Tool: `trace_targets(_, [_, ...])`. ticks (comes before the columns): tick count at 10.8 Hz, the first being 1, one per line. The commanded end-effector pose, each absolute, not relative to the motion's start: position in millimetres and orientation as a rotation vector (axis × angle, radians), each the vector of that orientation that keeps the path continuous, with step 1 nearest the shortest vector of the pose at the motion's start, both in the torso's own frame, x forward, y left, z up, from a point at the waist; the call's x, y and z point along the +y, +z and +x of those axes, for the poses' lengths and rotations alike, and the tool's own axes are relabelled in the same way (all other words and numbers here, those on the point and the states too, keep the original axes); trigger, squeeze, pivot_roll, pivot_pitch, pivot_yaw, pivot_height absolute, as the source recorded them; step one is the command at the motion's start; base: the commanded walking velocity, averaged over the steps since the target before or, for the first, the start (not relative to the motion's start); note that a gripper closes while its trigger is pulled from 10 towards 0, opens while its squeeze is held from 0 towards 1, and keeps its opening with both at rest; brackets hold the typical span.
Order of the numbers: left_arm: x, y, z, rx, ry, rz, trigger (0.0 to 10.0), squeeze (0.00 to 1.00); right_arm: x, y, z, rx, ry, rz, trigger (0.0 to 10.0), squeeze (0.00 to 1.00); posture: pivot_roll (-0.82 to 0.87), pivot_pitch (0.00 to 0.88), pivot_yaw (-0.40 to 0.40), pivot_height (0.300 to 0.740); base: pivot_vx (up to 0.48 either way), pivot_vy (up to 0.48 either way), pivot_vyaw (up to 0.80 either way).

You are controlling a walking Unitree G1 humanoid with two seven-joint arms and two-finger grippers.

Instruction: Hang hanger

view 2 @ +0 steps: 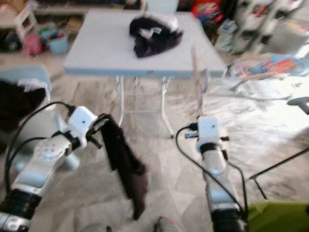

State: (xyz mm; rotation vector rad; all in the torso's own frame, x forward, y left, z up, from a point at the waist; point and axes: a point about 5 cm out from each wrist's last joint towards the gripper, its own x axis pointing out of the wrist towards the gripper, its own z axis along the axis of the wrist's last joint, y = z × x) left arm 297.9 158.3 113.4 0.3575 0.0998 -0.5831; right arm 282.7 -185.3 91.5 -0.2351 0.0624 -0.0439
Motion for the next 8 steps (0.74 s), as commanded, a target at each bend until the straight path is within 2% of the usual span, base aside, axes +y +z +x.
trace_targets(1, [151.4, 129.8, 302.5, 0.035, -0.593, 0.346, 10.0, 0.0, -189.0, 97.4, 285.7, 0.042, -0.051, -0.24, 10.0, 0.0, -0.05, 0.0, -0.042, 0.74, 0.0, 0.0, 0.0])
trace_targets(2, [151.3, 130.4, 303.7, 0.04, -0.584, 0.338, 10.0, 0.0, -189.7, 97.7, 286.5, 0.043, -0.054, -0.24, 10.0, 0.0, -0.05, 0.0, -0.042, 0.74, 0.0, 0.48, 0.0])
trace_targets(6, [152.4, 131.5, 305.4, 0.056, -0.585, 0.309, 10.0, 0.0, -189.3, 97.3, 285.2, 0.044, -0.05, -0.239, 10.0, 0.0, -0.05, 0.0, -0.041, 0.74, 0.0, 0.48, -0.68])
trace_targets(8, [151.8, 132.1, 305.6, 0.058, -0.582, 0.303, 10.0, 0.0, -189.3, 97.6, 284.9, 0.042, -0.048, -0.242, 10.0, 0.0, -0.06, 0.0, -0.043, 0.74, 0.0, 0.48, 0.0])
